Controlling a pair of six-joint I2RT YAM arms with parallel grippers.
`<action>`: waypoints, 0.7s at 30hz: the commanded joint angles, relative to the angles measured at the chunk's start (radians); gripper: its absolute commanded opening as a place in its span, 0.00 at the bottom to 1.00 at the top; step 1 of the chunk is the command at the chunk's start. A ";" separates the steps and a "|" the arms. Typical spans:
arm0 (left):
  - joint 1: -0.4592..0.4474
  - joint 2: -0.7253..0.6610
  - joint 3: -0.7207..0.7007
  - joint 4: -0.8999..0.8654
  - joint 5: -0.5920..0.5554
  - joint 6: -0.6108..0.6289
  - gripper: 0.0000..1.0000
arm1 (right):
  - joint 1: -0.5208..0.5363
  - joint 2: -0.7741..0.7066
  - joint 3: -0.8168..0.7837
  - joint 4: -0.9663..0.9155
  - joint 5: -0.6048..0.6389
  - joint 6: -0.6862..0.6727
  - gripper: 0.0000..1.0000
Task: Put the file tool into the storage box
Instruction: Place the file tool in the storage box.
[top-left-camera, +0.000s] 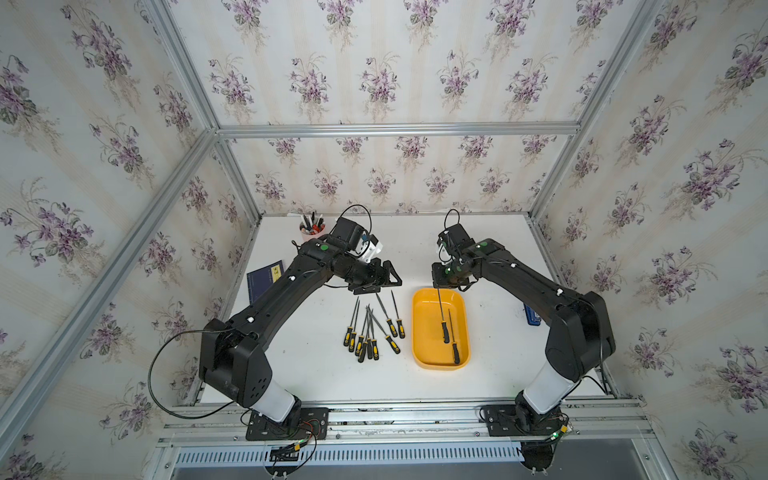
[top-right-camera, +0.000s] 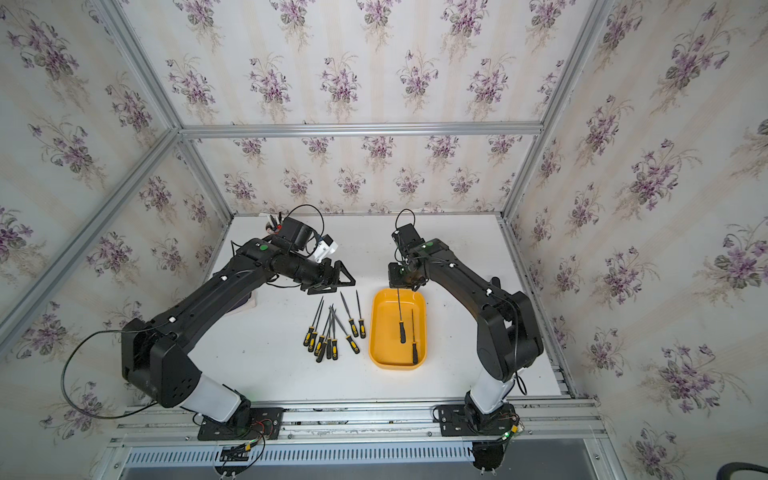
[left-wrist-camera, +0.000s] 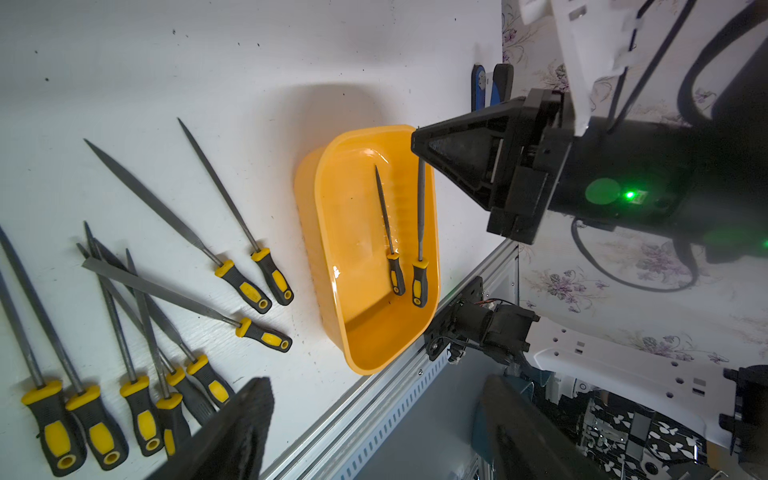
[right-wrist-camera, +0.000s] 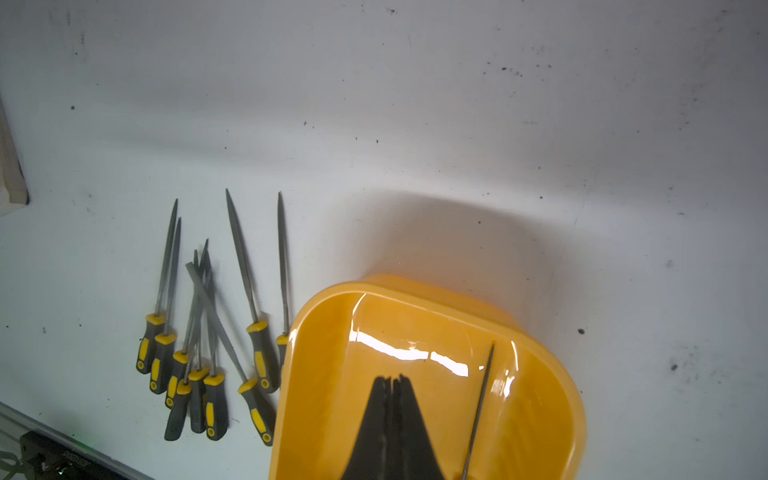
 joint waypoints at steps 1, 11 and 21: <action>0.007 -0.001 -0.010 -0.009 -0.009 0.023 0.83 | -0.003 0.014 -0.022 0.001 0.006 -0.007 0.00; 0.022 0.008 -0.044 -0.002 -0.018 0.028 0.83 | -0.004 0.046 -0.122 0.049 -0.030 0.019 0.00; 0.027 0.011 -0.067 0.004 -0.033 0.028 0.83 | -0.006 0.064 -0.161 0.072 -0.021 0.025 0.00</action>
